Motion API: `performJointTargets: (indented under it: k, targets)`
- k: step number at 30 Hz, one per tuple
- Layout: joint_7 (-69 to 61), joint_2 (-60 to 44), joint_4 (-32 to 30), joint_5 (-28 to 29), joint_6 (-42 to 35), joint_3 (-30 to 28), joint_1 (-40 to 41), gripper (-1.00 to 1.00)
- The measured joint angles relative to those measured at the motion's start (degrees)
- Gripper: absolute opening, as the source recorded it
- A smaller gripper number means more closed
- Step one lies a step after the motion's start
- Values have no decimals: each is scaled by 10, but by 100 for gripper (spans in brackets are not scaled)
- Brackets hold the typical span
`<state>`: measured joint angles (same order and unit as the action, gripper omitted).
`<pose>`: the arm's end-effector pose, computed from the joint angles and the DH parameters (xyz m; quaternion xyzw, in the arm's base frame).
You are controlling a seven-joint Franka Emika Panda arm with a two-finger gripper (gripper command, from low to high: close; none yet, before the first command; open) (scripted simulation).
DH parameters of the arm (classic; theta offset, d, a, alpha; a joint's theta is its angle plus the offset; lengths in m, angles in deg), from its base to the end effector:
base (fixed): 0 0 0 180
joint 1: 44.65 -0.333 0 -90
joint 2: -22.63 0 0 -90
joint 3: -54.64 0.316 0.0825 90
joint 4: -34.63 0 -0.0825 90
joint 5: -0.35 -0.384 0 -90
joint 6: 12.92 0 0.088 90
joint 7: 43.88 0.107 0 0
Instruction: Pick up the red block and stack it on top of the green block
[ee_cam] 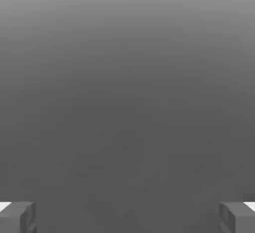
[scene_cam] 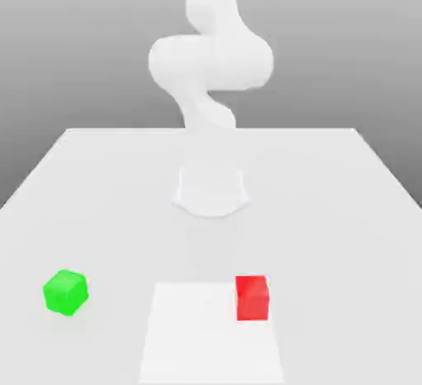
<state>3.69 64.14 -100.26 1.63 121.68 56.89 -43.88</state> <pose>0.3772 0.0143 0.6613 -0.8629 0.3622 -0.3299 0.1240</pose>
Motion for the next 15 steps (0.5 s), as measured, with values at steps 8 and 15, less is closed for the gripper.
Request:
performJointTargets:
  k: [8, 15]
  targets:
    - [58, -167, -110, 38, 103, 58, 21, 0]
    - [83, -323, -213, 33, 202, 78, 15, 0]
